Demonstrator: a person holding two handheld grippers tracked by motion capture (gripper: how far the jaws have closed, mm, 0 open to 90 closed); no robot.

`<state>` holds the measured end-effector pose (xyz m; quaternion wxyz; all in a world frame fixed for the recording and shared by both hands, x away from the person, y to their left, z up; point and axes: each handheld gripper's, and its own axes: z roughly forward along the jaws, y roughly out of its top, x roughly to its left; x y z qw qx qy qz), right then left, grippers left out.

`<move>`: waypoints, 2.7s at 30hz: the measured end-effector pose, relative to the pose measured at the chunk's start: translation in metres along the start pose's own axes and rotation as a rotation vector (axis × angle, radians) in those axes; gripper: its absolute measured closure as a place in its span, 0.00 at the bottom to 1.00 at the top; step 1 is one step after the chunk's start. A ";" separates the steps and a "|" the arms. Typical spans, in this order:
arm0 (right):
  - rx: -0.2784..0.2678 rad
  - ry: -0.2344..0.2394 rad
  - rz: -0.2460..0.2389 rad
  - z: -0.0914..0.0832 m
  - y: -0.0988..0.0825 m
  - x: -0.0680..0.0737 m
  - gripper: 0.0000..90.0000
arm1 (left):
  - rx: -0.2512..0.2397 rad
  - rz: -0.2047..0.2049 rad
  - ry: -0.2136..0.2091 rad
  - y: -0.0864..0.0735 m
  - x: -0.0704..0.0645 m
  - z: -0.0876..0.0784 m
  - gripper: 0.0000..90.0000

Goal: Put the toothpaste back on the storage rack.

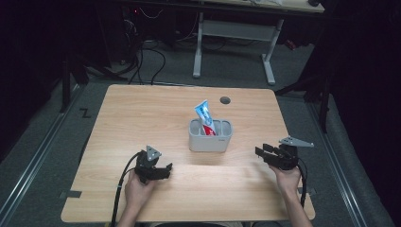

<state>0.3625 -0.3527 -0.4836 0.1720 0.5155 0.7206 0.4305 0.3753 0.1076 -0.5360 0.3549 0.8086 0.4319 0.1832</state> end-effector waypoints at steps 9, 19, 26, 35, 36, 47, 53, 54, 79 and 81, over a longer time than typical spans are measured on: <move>0.026 -0.013 -0.015 0.004 -0.007 0.004 0.59 | 0.000 0.000 0.000 0.000 0.000 0.000 0.21; 0.058 -0.031 -0.048 0.011 -0.017 0.008 0.57 | 0.000 0.000 0.000 0.000 0.000 0.000 0.21; 0.071 -0.038 -0.049 0.015 -0.025 0.009 0.57 | 0.000 0.000 0.000 0.000 0.000 0.000 0.21; 0.081 -0.030 -0.052 0.020 -0.033 0.013 0.55 | 0.000 0.000 0.000 0.000 0.000 0.000 0.21; 0.081 -0.033 -0.052 0.020 -0.034 0.014 0.55 | 0.000 0.000 0.000 0.000 0.000 0.000 0.21; 0.087 -0.039 -0.080 0.026 -0.042 0.020 0.54 | 0.000 0.000 0.000 0.000 0.000 0.000 0.21; 0.095 -0.053 -0.099 0.027 -0.044 0.024 0.53 | 0.000 0.000 0.000 0.000 0.000 0.000 0.21; 0.104 -0.059 -0.109 0.028 -0.044 0.026 0.53 | 0.000 0.000 0.000 0.000 0.000 0.000 0.21; 0.139 -0.115 -0.182 0.032 -0.045 0.037 0.40 | -0.002 -0.004 0.004 0.000 0.000 0.000 0.21; 0.139 -0.115 -0.184 0.032 -0.045 0.037 0.40 | -0.001 -0.004 0.004 0.000 0.000 0.000 0.21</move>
